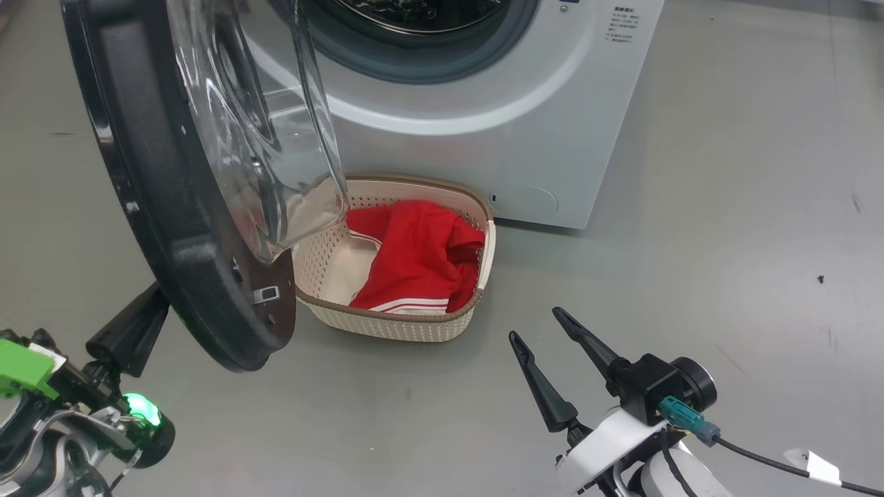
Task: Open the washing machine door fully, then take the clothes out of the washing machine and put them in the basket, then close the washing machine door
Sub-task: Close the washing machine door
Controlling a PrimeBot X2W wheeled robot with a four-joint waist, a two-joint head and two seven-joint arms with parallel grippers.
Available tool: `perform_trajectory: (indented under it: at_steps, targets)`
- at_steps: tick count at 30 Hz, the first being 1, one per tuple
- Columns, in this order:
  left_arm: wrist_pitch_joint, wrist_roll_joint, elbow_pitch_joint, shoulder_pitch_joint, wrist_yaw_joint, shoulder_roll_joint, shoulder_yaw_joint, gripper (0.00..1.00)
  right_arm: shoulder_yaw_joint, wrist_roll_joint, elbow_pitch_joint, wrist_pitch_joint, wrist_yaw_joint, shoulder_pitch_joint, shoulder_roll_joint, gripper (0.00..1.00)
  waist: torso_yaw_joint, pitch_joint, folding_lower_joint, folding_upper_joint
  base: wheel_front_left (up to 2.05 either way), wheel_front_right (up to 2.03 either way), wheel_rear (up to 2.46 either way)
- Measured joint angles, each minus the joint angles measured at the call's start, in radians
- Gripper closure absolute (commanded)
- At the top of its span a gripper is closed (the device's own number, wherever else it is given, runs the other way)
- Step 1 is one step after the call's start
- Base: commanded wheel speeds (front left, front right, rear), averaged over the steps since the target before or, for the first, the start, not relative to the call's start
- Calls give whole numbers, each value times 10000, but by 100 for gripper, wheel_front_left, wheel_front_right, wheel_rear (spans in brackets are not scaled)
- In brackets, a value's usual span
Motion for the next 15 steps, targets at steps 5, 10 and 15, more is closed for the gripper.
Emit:
perform_trajectory:
  at_steps: [5,10,15]
  targets:
    - [77,-10,-150,56,38,-98,-272,100,73,90,-6,0,0,-100,-2,0,-353,74,0,0,0,0,0]
    - [73,-73,-278,73,44,-150,-408,100,88,105,-61,0,-10,-235,-2,0,-754,177,0,0,0,0,0]
    - [-36,-86,-387,73,46,-163,-537,100,86,261,-100,0,-40,-268,-2,0,-1208,318,0,0,0,0,0]
